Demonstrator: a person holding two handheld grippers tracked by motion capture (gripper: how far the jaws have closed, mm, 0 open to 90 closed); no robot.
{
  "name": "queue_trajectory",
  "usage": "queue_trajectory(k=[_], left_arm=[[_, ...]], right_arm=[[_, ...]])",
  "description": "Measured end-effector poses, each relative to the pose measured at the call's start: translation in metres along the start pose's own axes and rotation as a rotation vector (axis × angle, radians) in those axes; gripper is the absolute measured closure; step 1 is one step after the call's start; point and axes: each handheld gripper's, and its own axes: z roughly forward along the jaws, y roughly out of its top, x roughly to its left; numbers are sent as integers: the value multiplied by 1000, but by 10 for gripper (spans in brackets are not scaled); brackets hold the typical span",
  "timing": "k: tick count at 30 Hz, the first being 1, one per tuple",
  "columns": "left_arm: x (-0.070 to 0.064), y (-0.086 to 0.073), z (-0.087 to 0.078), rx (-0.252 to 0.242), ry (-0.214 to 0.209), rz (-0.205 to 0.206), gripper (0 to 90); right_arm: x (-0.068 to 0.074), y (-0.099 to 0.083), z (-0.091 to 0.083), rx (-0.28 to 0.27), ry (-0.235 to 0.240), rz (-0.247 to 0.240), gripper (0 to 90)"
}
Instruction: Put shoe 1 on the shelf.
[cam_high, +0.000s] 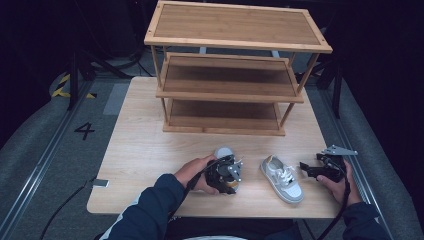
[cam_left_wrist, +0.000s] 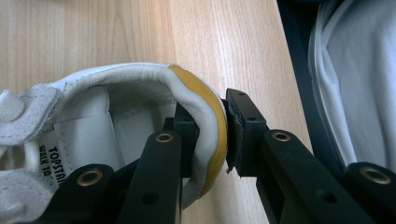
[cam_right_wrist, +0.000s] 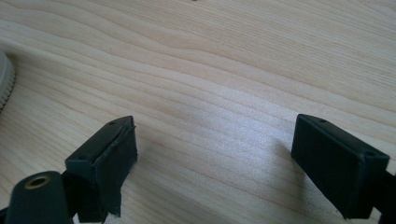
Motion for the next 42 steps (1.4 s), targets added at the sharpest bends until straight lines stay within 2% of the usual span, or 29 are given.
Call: queue_trajectory(k=[8,9,10,12,14,18,19,20,23,26,27,29,35,38,39,41,42], left_arm=[[6,-10,-14,-25,40,-39,758],[7,-11,-16,-33,31,-43,758],[9,-12,-18,-37,51,-40,758],[12,-15,-23,-42,53,-48,758],[16,-17,-29,-41,75,-48,757],[26,-21,-40,-45,107,-68,756],[28,-23,-42,-65,108,-88,755],[32,-24,-46,-57,109,-75,755],[46,-26,-54,-59,118,-83,754],[60,-26,-60,-51,132,-64,752],[64,-26,-62,-55,134,-79,752],[74,-24,-65,-44,138,-78,751],[106,-19,-65,-26,128,-91,748],[120,-17,-64,-11,138,-97,746],[125,-17,-63,-1,141,-98,745],[130,-17,-61,-13,131,-119,740],[133,-17,-61,-11,133,-113,735]], right_arm=[[0,1,1,-2,5,-1,142],[0,0,1,-3,4,-2,142],[0,0,1,-3,3,-2,143],[0,0,1,-3,3,-1,143],[0,0,0,-2,3,0,143],[0,0,0,-2,2,0,143],[0,0,0,-3,2,-1,143],[0,0,0,-3,2,-2,143],[0,0,0,-3,4,-1,142],[0,0,1,-3,4,-2,142],[0,0,1,-3,4,-2,142],[0,0,1,-3,4,-2,142],[1,0,0,-3,4,-1,143],[1,0,0,-3,6,-1,142],[1,0,0,-2,6,-1,142],[1,0,0,-2,7,-2,143],[1,0,0,-2,7,-3,142]])
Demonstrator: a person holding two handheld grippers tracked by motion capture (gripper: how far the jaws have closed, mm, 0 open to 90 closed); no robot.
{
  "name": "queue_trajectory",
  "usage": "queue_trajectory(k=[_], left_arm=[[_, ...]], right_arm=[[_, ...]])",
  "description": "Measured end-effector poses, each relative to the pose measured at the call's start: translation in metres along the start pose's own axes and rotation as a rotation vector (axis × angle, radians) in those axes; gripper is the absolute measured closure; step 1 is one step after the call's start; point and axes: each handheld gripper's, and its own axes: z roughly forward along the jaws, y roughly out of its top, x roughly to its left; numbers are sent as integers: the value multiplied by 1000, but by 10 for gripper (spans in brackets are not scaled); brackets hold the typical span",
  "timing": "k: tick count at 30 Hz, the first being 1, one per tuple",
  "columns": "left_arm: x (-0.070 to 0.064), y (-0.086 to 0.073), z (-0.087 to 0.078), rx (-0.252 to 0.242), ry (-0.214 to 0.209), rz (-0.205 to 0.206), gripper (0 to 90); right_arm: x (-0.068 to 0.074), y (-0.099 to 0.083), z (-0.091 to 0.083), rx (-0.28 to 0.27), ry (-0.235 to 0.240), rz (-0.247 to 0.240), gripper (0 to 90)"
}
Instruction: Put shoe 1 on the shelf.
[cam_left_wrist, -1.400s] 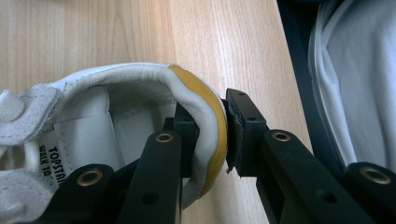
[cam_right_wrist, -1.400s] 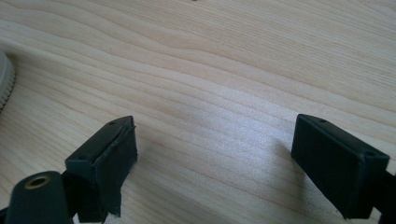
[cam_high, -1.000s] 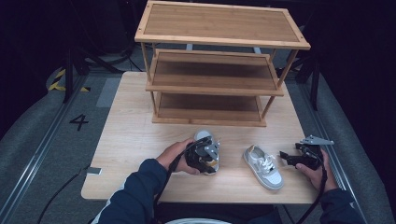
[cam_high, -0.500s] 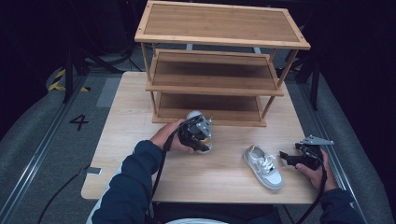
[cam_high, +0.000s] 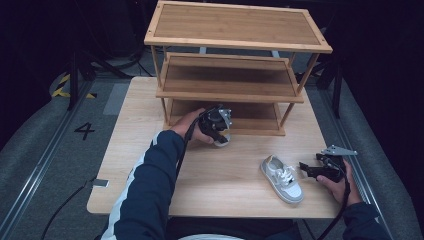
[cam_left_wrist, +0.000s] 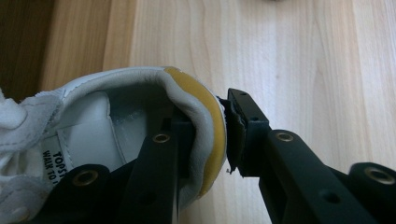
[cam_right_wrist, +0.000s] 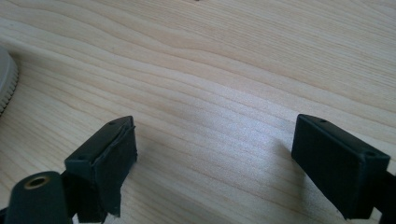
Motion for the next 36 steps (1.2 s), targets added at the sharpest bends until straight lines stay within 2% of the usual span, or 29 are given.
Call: queue_trajectory(k=[2,4,5,6,10,11,12,13,16,18,23,24,26,30,31,34,35,36], left_arm=[[3,-1,3,-1,-2,-18,728],[6,-2,7,11,1,-19,726],[5,-4,8,9,-3,-60,724],[7,-4,9,19,2,-40,723],[9,-9,10,23,4,-78,689],[11,-11,11,27,7,-66,679],[10,-12,11,36,5,-86,670],[10,-14,11,42,12,-82,671],[9,-19,9,10,33,-88,663],[8,-20,7,-1,54,-84,637],[2,-28,-1,-52,110,-133,533],[0,-30,-1,-66,126,-126,534],[-3,-32,-2,-75,146,-145,519],[-12,-37,-4,-124,210,-181,482],[-13,-38,-6,-117,235,-180,463],[-21,-41,-9,-160,281,-245,390],[-25,-41,-10,-174,309,-255,384],[-29,-43,-11,-197,342,-289,348]], right_arm=[[0,0,0,0,1,-1,143],[0,0,0,0,3,-3,142],[0,0,0,0,3,-3,142],[0,0,0,0,3,-3,142],[0,0,0,0,3,-3,142],[0,0,0,0,3,-3,142],[0,0,0,0,3,-3,142],[0,0,0,0,3,-3,142],[0,0,0,0,3,-3,142],[0,0,0,0,3,-3,143],[0,0,0,0,3,-3,143],[0,0,0,0,3,-4,143],[0,0,0,0,3,-3,143],[0,0,0,0,3,-3,143],[0,0,0,0,3,-3,143],[0,0,0,0,3,-3,143],[0,0,0,0,3,-3,143],[0,0,0,0,3,-3,143]])
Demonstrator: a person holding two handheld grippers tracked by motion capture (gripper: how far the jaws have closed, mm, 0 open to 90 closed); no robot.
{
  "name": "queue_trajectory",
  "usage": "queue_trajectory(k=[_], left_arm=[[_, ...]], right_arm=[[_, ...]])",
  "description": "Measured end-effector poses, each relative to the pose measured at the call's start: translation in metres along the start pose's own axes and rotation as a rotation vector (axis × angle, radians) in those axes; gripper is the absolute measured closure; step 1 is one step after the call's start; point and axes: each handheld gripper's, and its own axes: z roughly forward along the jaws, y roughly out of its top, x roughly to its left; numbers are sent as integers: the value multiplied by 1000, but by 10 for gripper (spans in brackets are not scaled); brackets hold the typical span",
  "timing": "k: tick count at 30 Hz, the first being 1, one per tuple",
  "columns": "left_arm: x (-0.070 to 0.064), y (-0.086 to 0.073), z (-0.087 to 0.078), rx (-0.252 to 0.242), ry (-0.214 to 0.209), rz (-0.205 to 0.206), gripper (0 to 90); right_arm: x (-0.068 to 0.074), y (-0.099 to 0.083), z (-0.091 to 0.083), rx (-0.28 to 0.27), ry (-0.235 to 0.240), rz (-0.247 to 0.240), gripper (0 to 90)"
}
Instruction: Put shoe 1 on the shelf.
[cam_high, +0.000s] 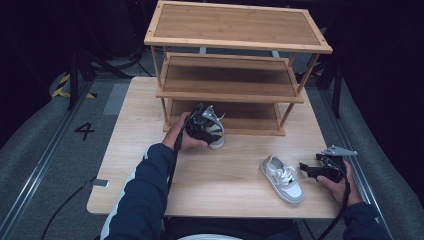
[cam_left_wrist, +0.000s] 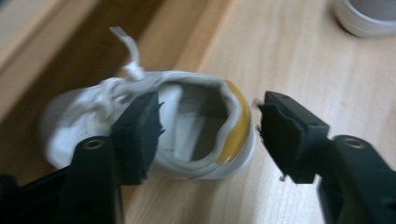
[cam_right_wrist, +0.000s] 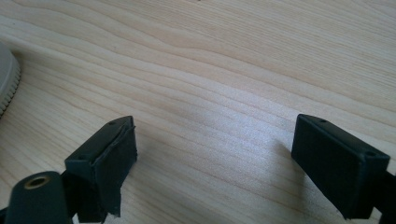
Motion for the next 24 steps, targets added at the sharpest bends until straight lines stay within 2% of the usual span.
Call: queue_trajectory(k=[1,4,5,7,8,9,10,11,14,15,17,19,22,24], left_arm=[[-2,-3,-1,-24,29,-35,291],[-9,-14,-6,-84,58,-155,216],[-10,-17,-8,-79,70,-174,194],[-17,-24,-10,-103,78,-213,183],[-22,-28,-10,-93,102,-222,185],[-25,-31,-9,-109,92,-222,179],[-29,-34,-6,-101,88,-243,175],[-33,-36,-2,-69,99,-240,166],[-39,-38,8,-46,134,-261,162],[-39,-38,12,-40,152,-292,162],[-38,-41,18,-26,184,-323,162],[-36,-43,23,-16,198,-352,162],[-33,-45,30,0,205,-399,163],[-31,-45,33,-12,194,-395,143]], right_arm=[[0,0,0,0,0,0,143],[0,0,0,1,0,1,143],[0,0,0,1,-1,2,143],[0,0,0,0,-1,2,143],[0,0,0,1,-1,2,143],[0,0,0,1,-1,2,143],[0,0,0,1,-1,2,143],[0,0,0,1,-1,2,143],[0,0,0,1,-1,2,143],[0,0,0,1,-1,2,142],[0,0,0,1,-1,2,143],[0,0,0,0,0,0,143],[0,0,0,0,1,-1,143],[0,0,0,0,1,-1,143]])
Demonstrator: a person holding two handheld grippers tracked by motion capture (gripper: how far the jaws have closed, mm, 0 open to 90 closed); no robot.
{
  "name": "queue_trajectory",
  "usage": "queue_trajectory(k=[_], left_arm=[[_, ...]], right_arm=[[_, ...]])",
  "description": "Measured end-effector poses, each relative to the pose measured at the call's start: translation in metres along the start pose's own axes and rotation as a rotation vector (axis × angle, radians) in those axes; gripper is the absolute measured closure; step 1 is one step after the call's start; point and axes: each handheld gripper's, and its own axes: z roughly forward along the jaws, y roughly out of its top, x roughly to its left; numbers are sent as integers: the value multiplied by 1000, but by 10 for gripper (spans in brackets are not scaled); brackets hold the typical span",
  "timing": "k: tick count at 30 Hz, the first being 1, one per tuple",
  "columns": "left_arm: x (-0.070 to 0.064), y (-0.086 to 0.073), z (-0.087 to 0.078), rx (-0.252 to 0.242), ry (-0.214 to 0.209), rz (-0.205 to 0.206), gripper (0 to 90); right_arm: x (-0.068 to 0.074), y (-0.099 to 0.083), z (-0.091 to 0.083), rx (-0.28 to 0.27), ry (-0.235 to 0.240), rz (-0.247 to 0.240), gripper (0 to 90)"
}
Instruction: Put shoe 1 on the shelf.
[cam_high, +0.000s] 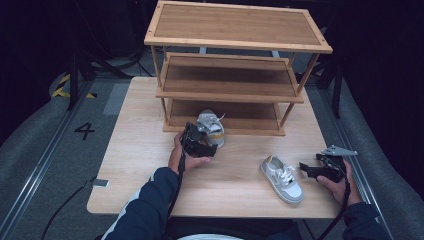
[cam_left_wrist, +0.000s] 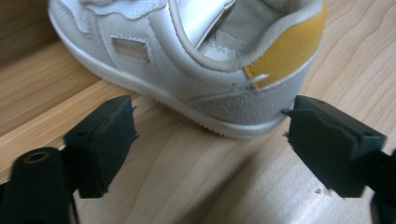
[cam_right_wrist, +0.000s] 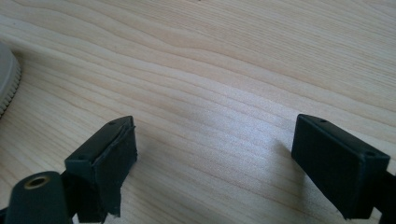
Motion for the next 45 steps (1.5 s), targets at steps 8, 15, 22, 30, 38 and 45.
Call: queue_trajectory(k=[8,15,22,30,38,45], left_arm=[[2,13,1,-68,-28,41,181],[20,27,4,-66,-46,77,326],[33,41,16,-52,-56,91,346],[49,63,25,-15,-8,248,362],[48,60,28,-28,-9,189,340],[29,48,29,-94,-39,-13,165]], right_arm=[[0,0,0,0,0,1,142],[0,0,0,1,-1,1,143],[0,0,0,1,-1,2,143],[0,0,0,1,-1,1,143],[0,-1,0,2,1,-2,143],[0,0,0,0,0,0,143]])
